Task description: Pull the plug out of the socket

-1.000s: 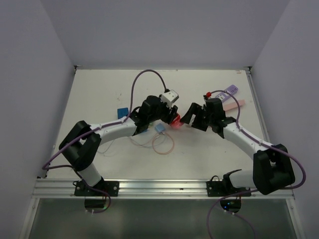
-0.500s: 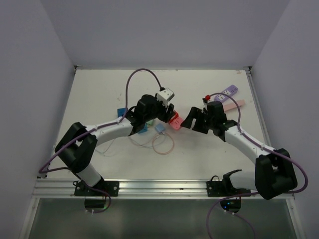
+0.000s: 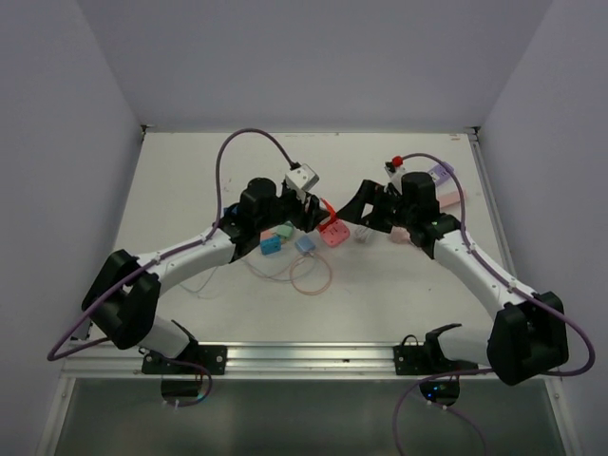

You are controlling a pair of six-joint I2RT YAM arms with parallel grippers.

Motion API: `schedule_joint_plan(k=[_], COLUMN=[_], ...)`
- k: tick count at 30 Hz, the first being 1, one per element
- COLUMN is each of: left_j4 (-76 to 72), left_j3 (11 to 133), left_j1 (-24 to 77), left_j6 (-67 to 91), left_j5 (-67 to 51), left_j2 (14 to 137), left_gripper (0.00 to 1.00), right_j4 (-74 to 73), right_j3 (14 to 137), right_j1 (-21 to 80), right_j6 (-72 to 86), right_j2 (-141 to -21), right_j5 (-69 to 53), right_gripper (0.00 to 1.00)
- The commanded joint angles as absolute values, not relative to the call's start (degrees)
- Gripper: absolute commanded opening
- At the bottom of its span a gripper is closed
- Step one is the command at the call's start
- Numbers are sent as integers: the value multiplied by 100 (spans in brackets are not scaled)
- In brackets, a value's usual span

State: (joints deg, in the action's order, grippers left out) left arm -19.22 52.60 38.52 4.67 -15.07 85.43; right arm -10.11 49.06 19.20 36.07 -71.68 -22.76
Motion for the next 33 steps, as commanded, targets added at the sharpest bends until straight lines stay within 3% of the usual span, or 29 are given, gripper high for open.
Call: schedule_joint_plan(k=[1, 7, 23, 27, 33], left_j4=[-2654, -2839, -3647, -3858, -4288], left_j3=[5265, 5124, 5062, 4984, 4756], left_j1=[3823, 3823, 3823, 3823, 3823], left_j6=[334, 475, 1116, 1247, 1528], left_j5=[-1828, -1951, -1899, -1662, -1222], left_j2=[8139, 7946, 7805, 7787, 7744], left_gripper=[2, 2, 2, 2, 2], right_j4=[-581, -458, 509, 712, 931], right_j3=[5256, 5440, 5186, 5124, 5036], right_j1=[1863, 1740, 1731, 1731, 1731], right_j6=[4033, 4253, 4834, 4974, 5194], right_j2=[-7312, -7602, -8077, -8077, -8077], right_j5=[-2776, -2927, -3542, -3639, -3762], right_gripper=[93, 97, 96, 94, 80])
